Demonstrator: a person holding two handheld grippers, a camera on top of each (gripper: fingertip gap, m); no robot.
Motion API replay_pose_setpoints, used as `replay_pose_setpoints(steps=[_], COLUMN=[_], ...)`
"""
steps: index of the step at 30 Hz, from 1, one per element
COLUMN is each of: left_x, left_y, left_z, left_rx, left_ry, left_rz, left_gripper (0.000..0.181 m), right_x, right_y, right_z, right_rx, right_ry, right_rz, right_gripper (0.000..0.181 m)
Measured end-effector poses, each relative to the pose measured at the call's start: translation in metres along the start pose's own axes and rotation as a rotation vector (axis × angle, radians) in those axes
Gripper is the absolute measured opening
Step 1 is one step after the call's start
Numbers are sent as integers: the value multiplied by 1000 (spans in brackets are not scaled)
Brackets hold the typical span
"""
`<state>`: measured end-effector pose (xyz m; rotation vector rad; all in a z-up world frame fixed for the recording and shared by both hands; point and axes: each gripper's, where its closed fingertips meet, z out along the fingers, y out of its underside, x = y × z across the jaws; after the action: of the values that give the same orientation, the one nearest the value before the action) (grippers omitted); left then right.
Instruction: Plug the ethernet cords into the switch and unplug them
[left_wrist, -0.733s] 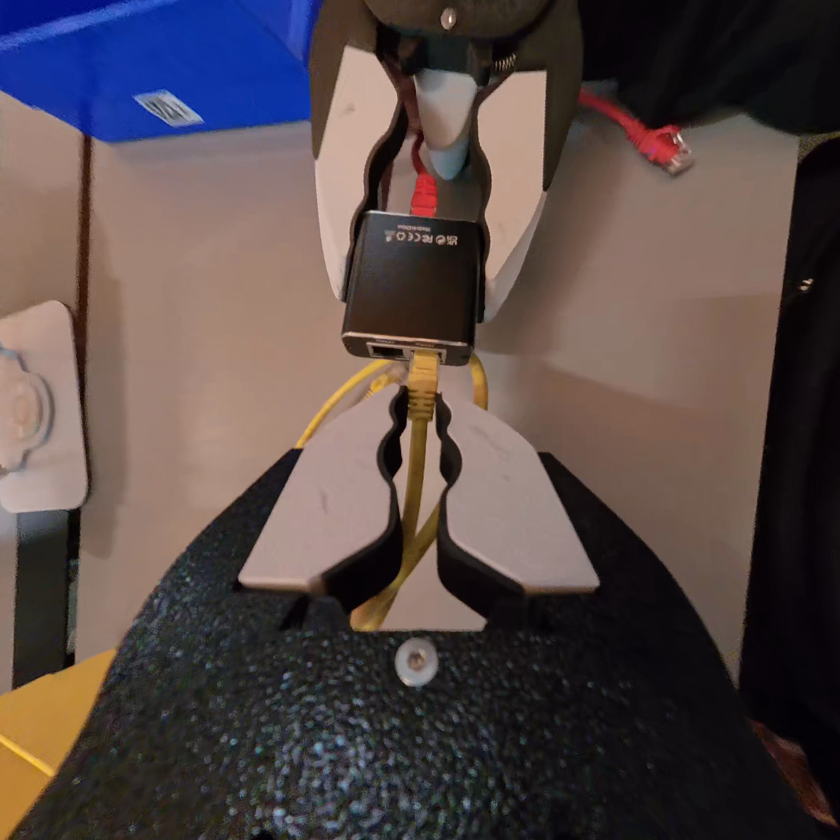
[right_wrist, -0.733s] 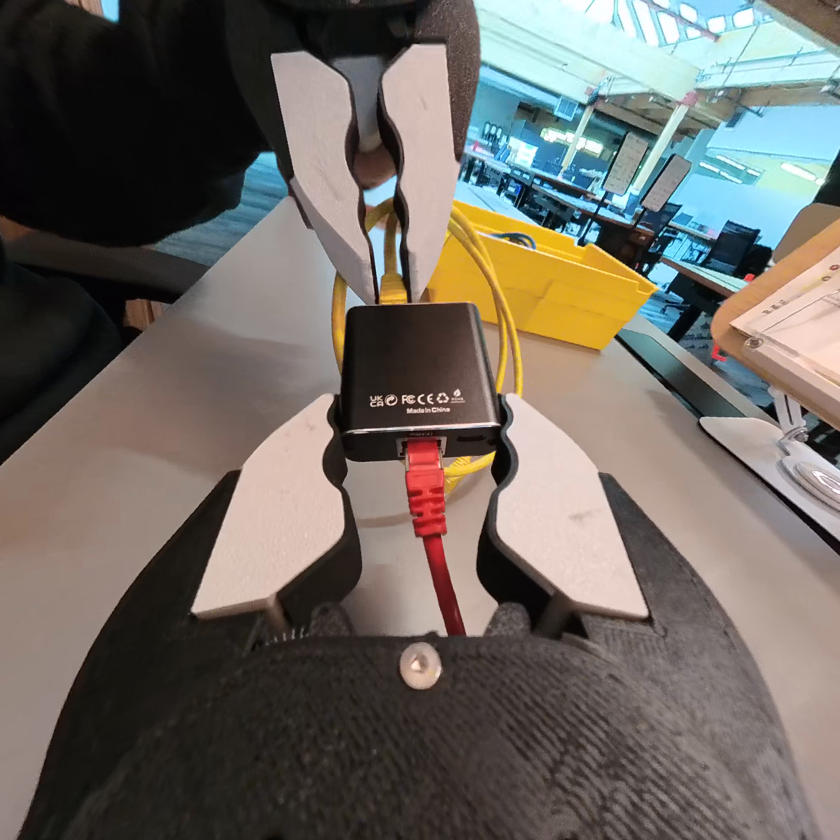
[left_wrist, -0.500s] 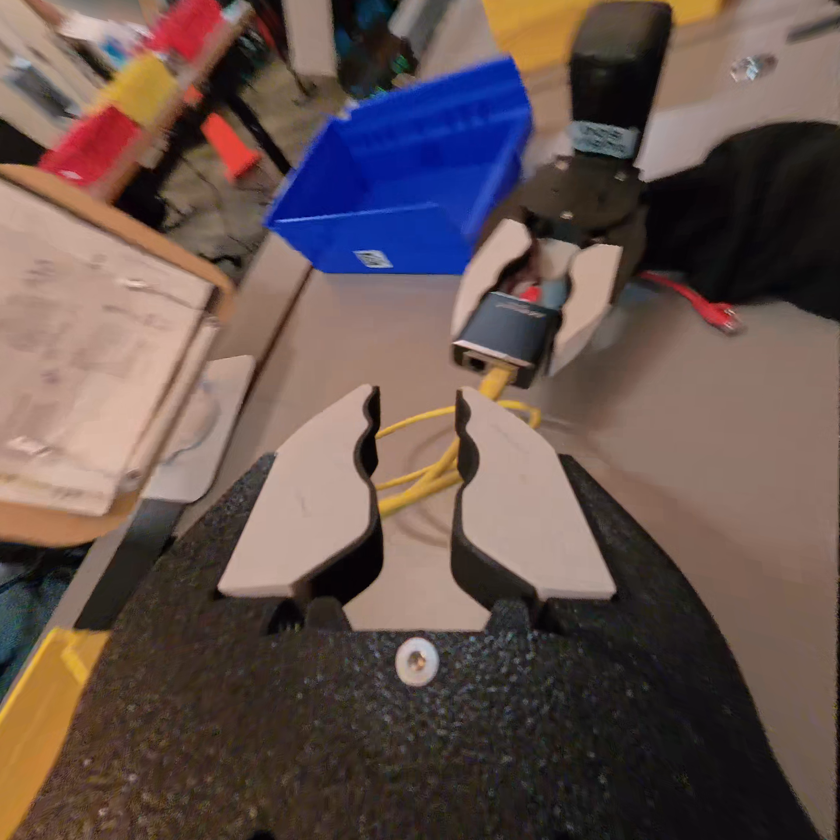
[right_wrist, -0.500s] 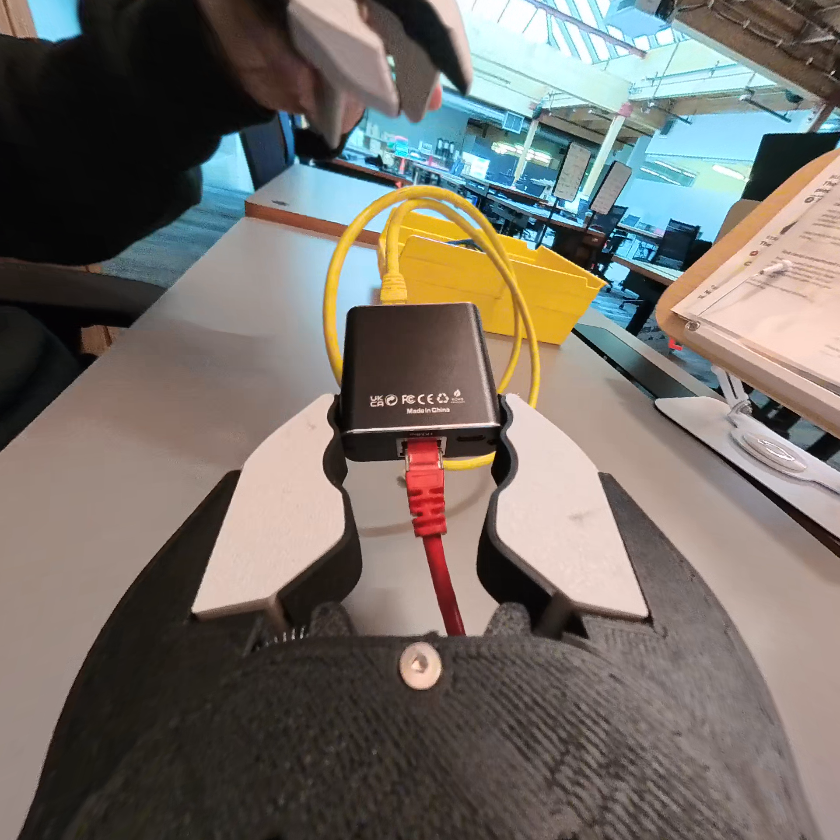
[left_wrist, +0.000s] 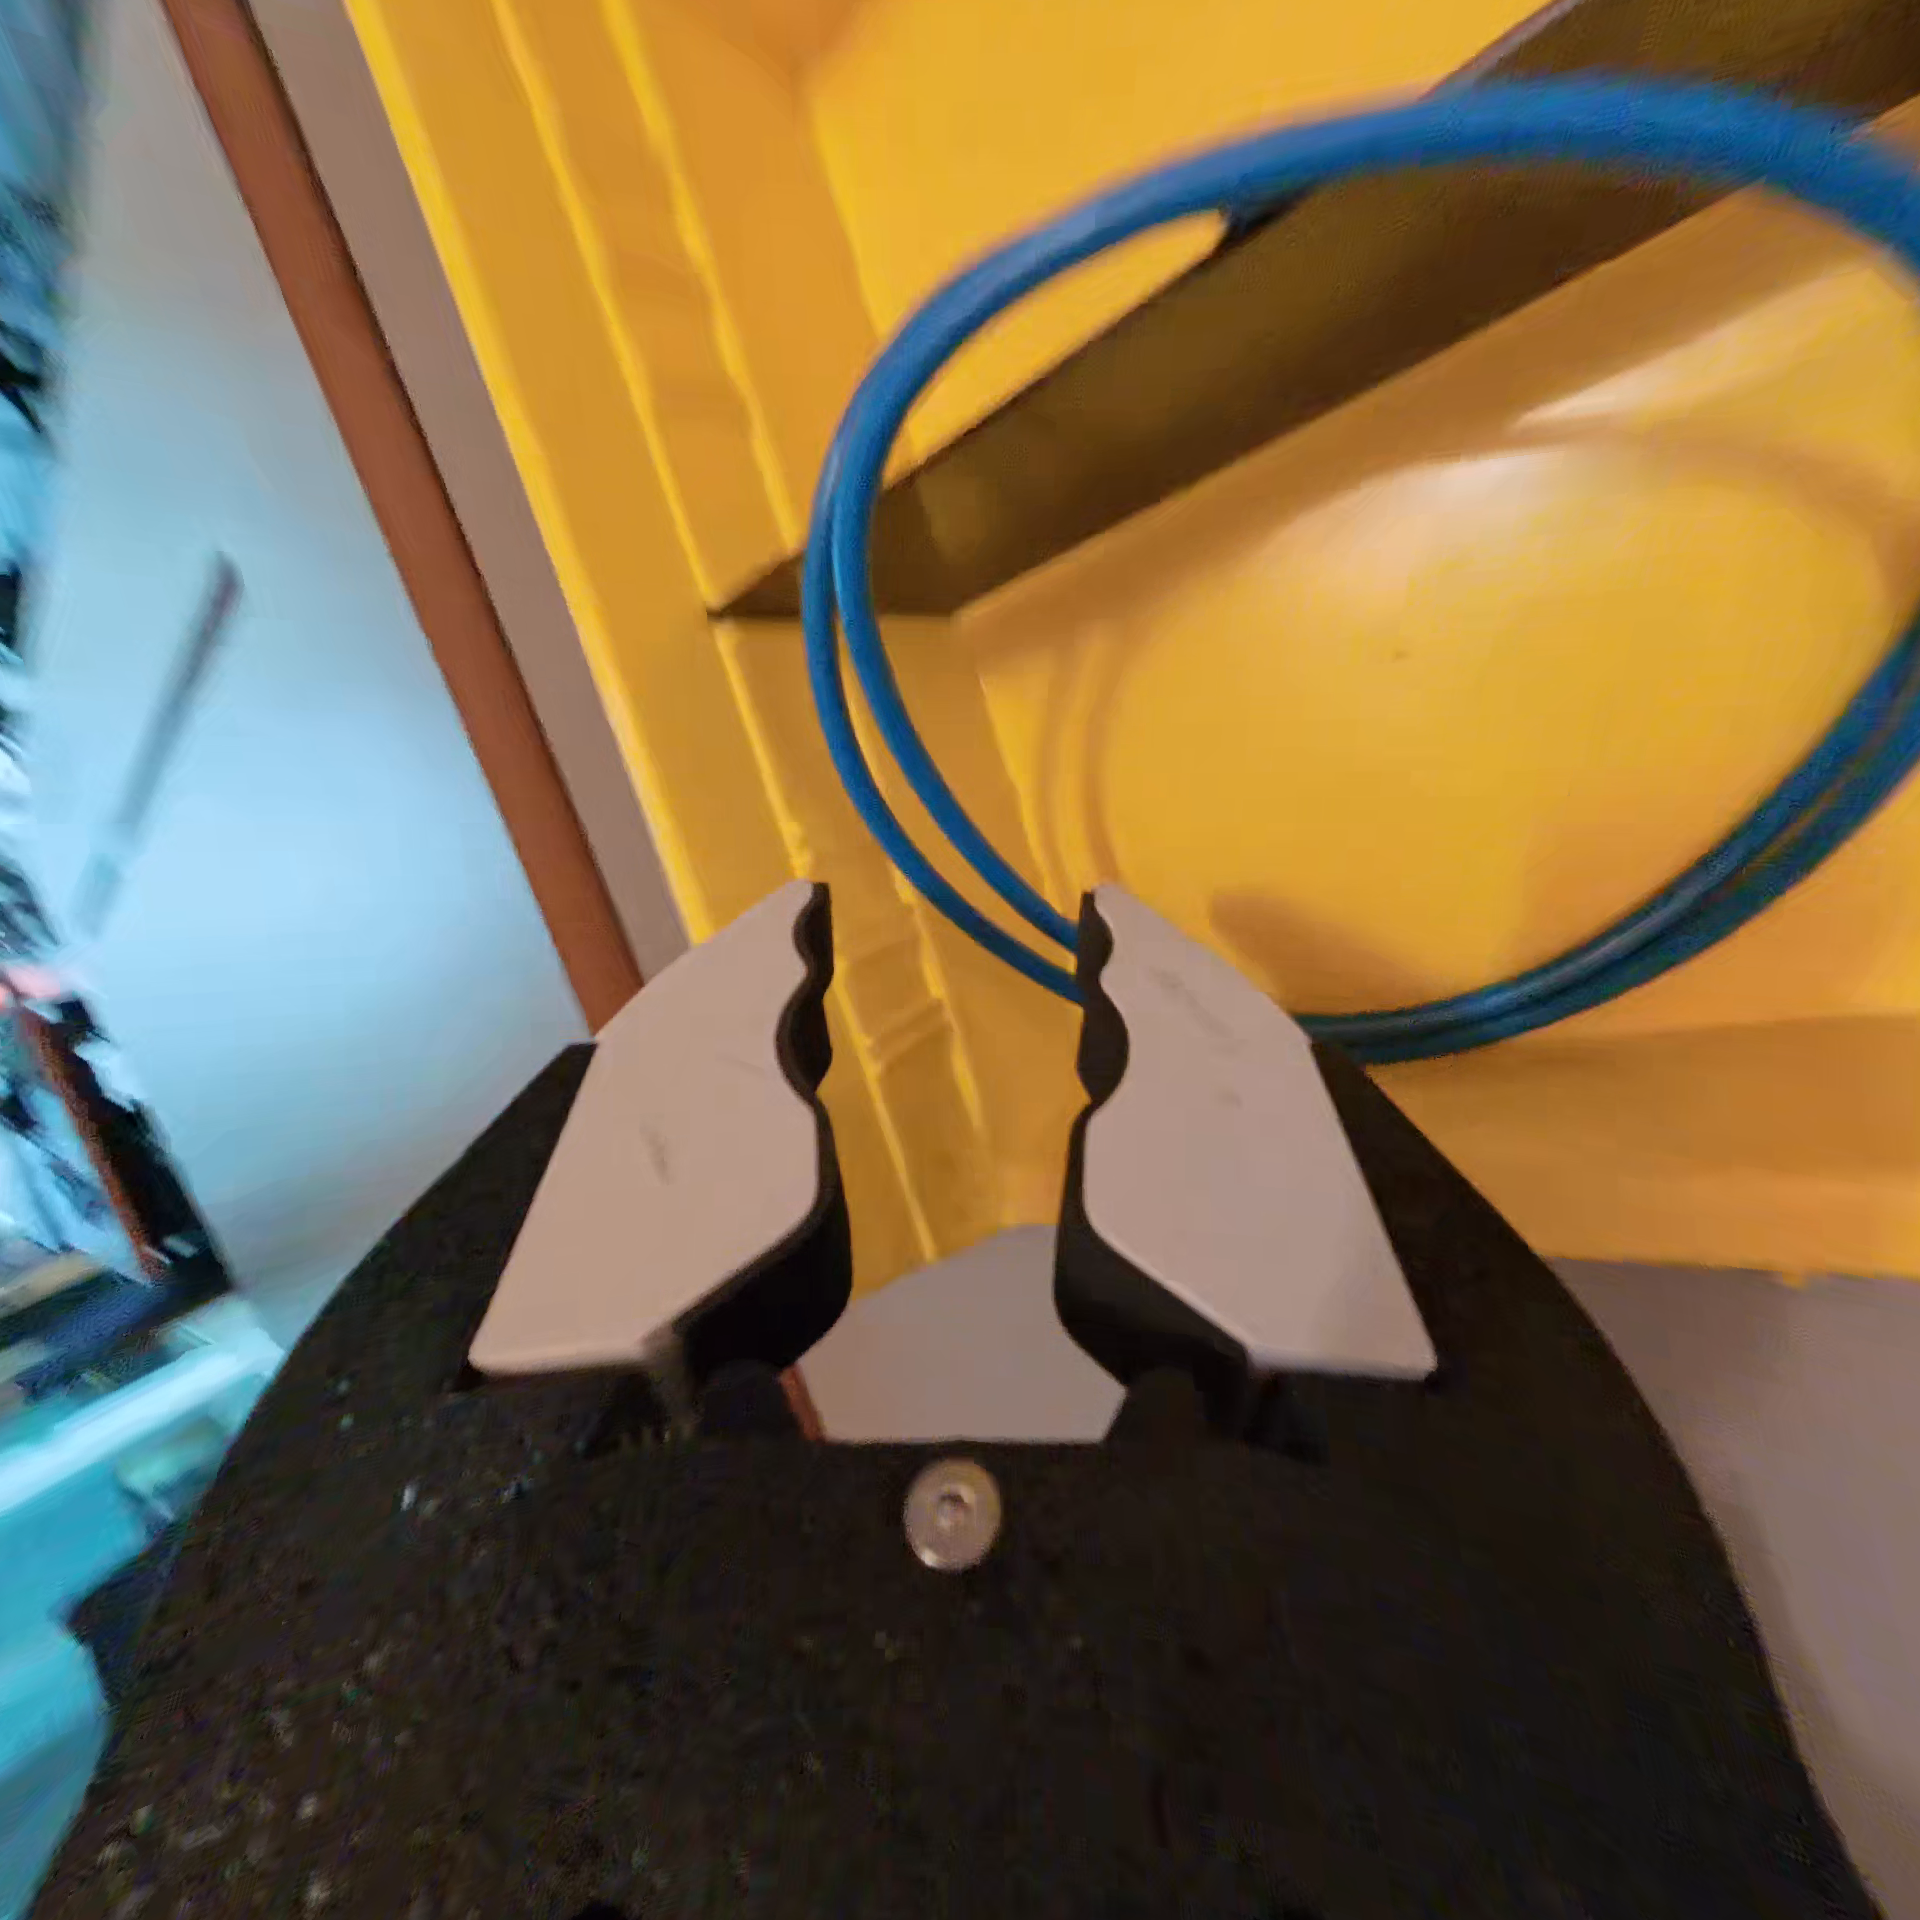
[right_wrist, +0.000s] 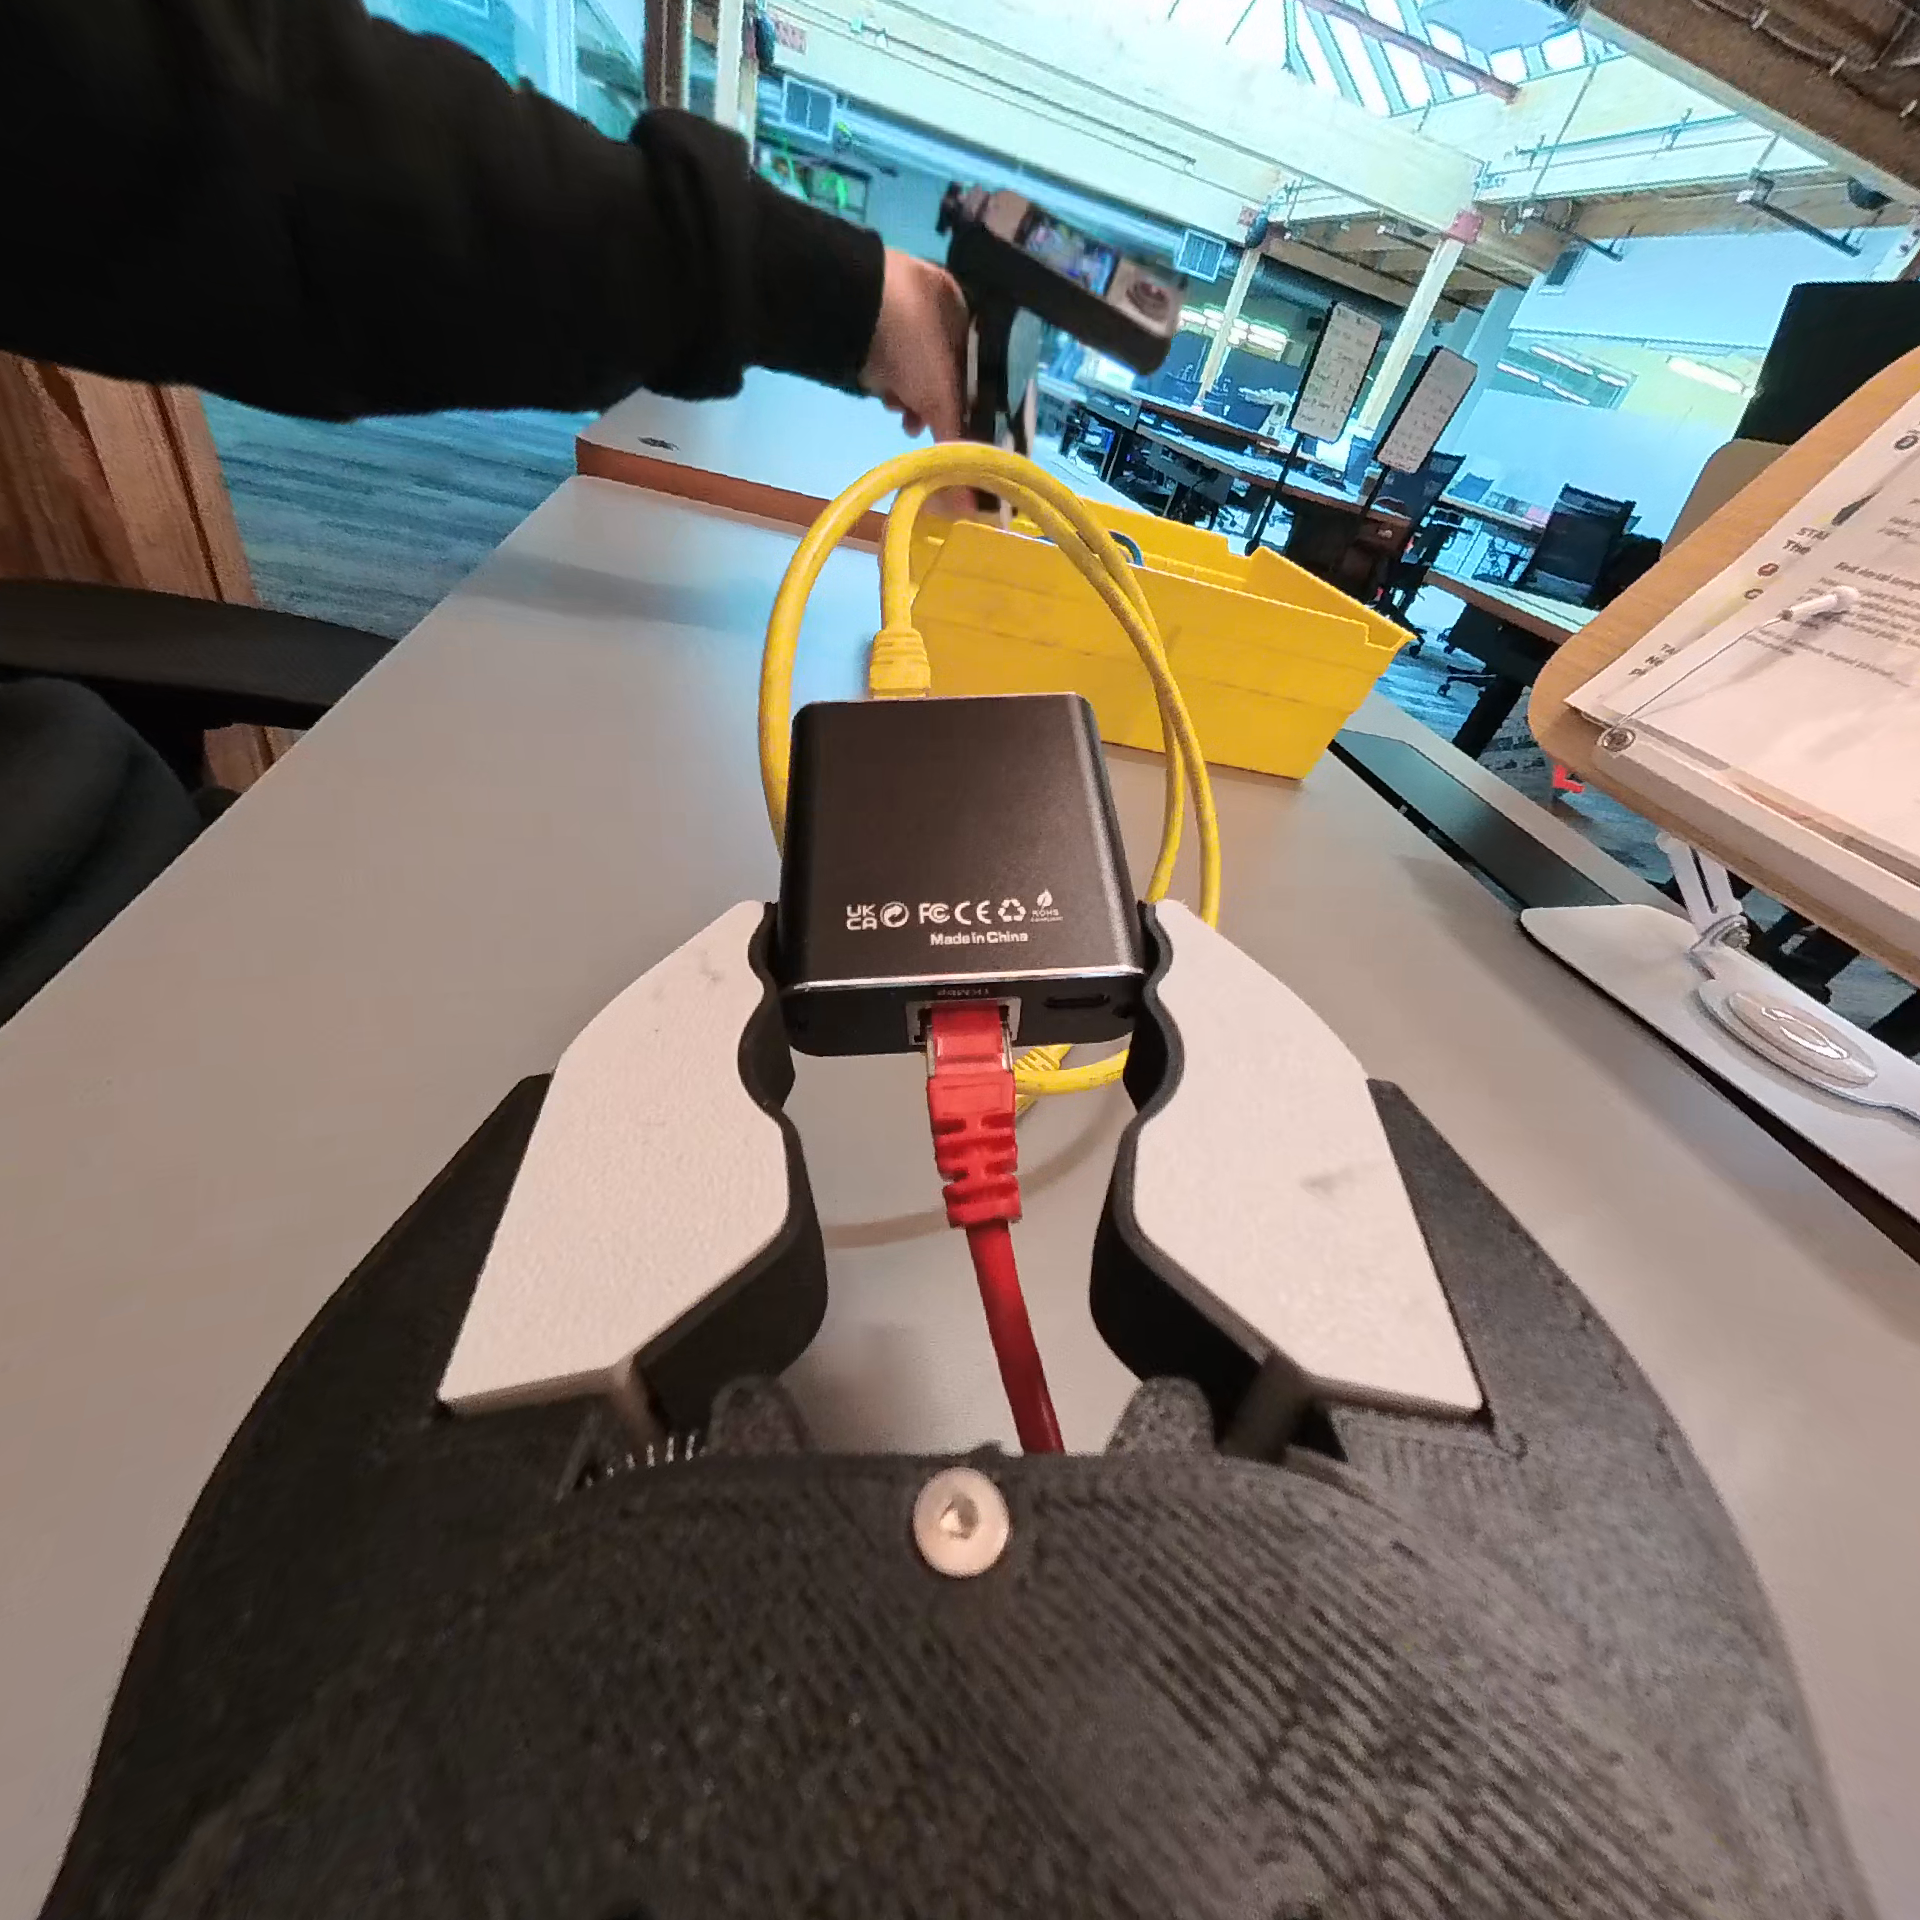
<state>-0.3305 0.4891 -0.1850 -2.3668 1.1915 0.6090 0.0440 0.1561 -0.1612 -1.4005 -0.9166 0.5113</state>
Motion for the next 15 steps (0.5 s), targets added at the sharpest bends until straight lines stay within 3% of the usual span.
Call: replay_pose_setpoints(steps=[2, 5, 10, 13, 15], left_x=[12, 20, 8, 3, -11], left_y=[13, 12, 25, 11, -6], left_z=[12, 23, 37, 25, -3], left_rx=[-76, -60, -146, -48, 65], left_ry=[105, 173, 11, -4, -44], left_rz=[-126, -289, -170, -184, -192], left_gripper=[50, 50, 14, 9, 5], right_x=[0, 0, -2, -1, -1], right_y=[0, 0, 0, -1, -1], right_z=[0, 0, 0, 0, -1], right_rx=[3, 1, -4, 5, 8], right_ry=[-2, -7, -7, -1, 3], right_rz=[5, 3, -7, -8, -9], right_gripper=[62, 62, 62, 62, 62])
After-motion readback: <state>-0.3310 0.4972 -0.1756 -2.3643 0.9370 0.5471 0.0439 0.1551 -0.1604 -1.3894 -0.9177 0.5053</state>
